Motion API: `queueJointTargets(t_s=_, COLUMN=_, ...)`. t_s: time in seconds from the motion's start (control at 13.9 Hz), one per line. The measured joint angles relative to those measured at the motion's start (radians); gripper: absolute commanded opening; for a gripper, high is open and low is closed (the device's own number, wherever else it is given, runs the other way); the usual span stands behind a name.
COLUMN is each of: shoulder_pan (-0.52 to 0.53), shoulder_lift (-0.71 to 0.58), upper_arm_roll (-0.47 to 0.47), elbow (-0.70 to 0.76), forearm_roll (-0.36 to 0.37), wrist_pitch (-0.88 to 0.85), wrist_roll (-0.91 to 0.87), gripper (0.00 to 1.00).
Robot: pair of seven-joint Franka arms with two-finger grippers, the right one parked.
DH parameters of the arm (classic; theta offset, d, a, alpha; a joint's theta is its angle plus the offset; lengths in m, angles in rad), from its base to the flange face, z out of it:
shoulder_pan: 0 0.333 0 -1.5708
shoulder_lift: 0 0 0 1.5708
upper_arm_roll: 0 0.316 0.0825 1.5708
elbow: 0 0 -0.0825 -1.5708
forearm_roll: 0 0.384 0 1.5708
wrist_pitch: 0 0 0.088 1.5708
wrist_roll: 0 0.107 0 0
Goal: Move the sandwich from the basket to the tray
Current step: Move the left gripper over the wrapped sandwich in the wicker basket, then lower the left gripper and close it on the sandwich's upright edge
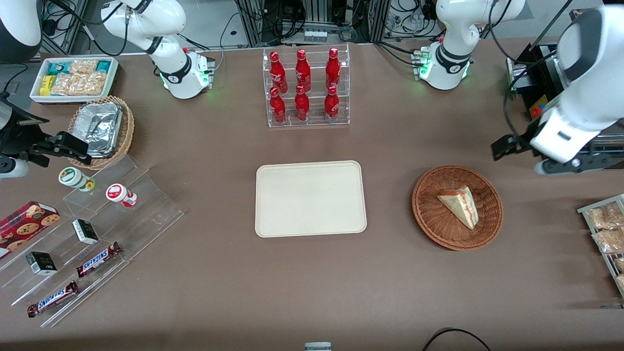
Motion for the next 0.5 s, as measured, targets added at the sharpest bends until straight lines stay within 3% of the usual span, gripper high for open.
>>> queueJointTargets(t_s=0.5, shoulder_pan=0.000, shoulder_lift=0.006, upper_arm_roll=-0.013, elbow=-0.300, forearm_roll=0.000, wrist_pitch=0.421, wrist_roll=-0.357, gripper=1.00)
